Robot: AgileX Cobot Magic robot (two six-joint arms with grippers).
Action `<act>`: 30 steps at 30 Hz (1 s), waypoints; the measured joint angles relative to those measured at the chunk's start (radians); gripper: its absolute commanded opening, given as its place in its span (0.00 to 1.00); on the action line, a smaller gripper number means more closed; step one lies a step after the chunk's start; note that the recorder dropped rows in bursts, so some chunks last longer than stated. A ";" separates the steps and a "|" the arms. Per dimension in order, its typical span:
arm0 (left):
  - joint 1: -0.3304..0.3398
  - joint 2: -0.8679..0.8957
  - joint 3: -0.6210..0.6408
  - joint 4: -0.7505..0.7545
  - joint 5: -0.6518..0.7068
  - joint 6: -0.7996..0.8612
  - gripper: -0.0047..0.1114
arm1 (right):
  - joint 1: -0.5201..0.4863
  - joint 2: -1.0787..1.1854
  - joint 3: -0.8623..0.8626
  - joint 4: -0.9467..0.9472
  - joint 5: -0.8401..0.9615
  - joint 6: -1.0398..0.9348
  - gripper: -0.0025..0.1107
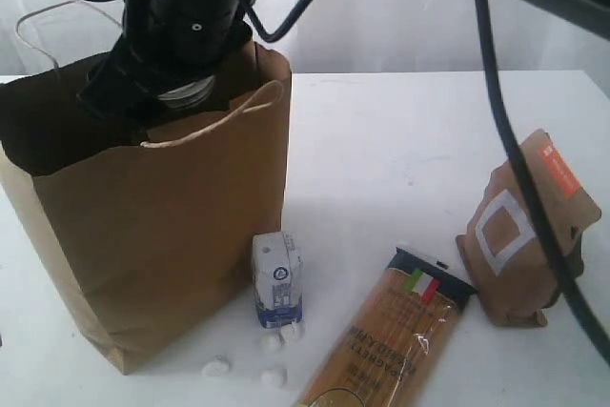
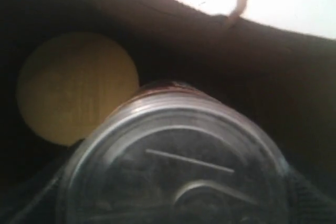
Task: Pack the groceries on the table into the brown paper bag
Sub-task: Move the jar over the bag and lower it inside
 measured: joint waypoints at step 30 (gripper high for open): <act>0.000 0.000 0.000 0.000 0.000 0.000 0.04 | 0.001 0.039 -0.056 0.137 -0.124 -0.018 0.05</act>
